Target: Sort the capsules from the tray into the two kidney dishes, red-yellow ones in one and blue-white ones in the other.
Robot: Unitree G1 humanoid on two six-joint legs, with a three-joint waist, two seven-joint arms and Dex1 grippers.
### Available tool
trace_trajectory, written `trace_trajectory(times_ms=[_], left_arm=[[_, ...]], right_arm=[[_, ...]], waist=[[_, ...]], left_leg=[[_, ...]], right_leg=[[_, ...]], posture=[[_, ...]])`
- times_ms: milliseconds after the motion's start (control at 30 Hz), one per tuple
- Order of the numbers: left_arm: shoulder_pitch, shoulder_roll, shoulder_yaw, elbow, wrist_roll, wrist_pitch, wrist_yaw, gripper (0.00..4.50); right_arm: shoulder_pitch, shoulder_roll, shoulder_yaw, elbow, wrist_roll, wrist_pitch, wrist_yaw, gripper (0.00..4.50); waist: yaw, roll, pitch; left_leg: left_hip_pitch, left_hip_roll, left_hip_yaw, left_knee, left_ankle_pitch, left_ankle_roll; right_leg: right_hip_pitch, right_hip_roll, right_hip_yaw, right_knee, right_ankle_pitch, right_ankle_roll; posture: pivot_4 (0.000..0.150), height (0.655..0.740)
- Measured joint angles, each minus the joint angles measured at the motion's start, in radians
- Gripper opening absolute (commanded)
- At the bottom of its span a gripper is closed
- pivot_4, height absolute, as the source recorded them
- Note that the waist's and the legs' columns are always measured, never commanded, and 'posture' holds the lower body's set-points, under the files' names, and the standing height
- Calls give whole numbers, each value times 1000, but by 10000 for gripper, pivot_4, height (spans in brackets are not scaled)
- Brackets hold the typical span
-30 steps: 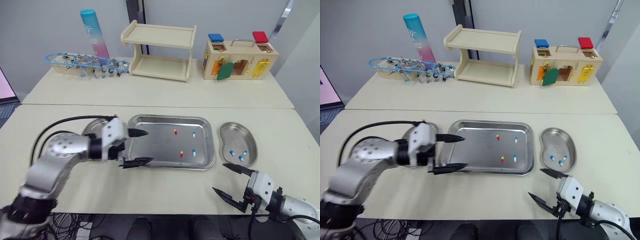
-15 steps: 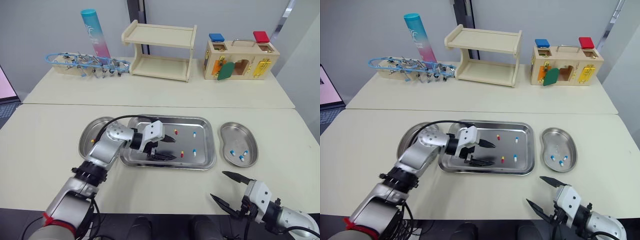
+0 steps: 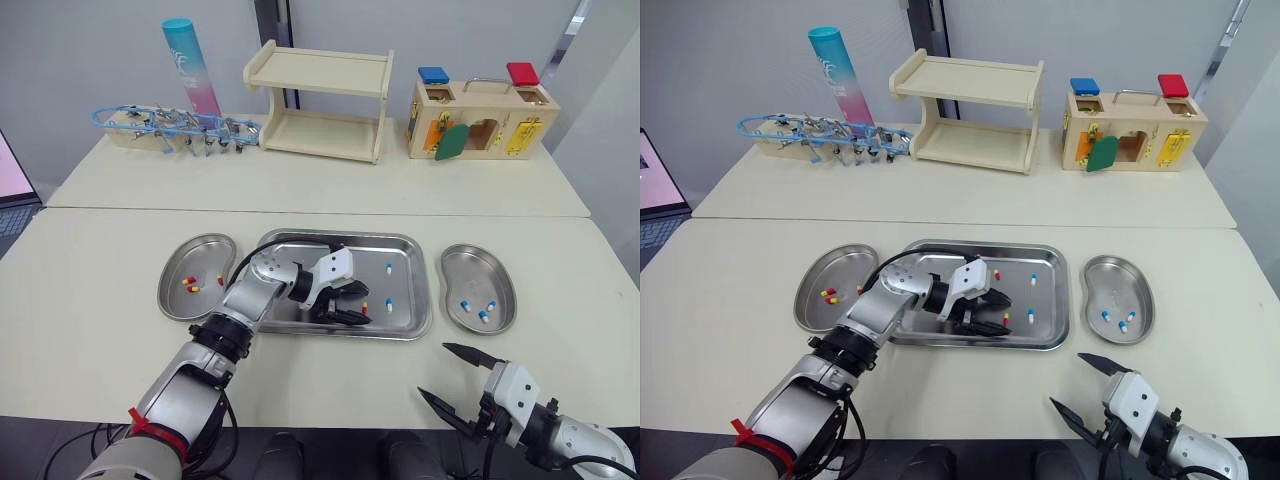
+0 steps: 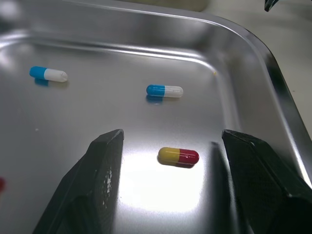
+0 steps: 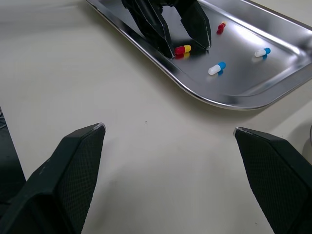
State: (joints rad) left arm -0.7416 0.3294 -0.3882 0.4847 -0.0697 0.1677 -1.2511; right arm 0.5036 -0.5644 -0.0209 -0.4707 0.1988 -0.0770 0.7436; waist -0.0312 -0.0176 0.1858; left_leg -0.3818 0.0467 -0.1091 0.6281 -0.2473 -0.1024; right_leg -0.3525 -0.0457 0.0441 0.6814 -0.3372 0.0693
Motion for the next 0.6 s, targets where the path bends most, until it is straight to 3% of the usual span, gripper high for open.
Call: trace_trajectory(times_ms=[67,167,433,600], left_arm=[[-1,-2,0,0,10,-1,0,32953],[-2,-2,0,0,23,-2,-1,27451],[-2,-2,0,0,37,-2,-7,4776],[-2,-2,0,0,37,0,-7,4439]], right_arm=[[0,-1,2,-4,0,4,-4,45000],[0,-2,2,-11,0,10,-6,45000],[-6,-3,2,-18,1,32,-8,45000],[-14,-3,2,-27,1,44,-9,45000]], waist=[[0,0,0],[0,0,0],[0,0,0],[0,0,-1]], left_leg=[[0,0,0,0,0,0],[0,0,0,0,0,0],[1,0,0,0,0,0],[1,0,0,0,0,0]], right_leg=[[0,0,0,0,0,0],[0,0,0,0,0,0],[0,0,0,0,0,0],[1,0,0,0,0,0]], posture=[[1500,7400],[1500,7400],[1500,7400],[1500,7400]])
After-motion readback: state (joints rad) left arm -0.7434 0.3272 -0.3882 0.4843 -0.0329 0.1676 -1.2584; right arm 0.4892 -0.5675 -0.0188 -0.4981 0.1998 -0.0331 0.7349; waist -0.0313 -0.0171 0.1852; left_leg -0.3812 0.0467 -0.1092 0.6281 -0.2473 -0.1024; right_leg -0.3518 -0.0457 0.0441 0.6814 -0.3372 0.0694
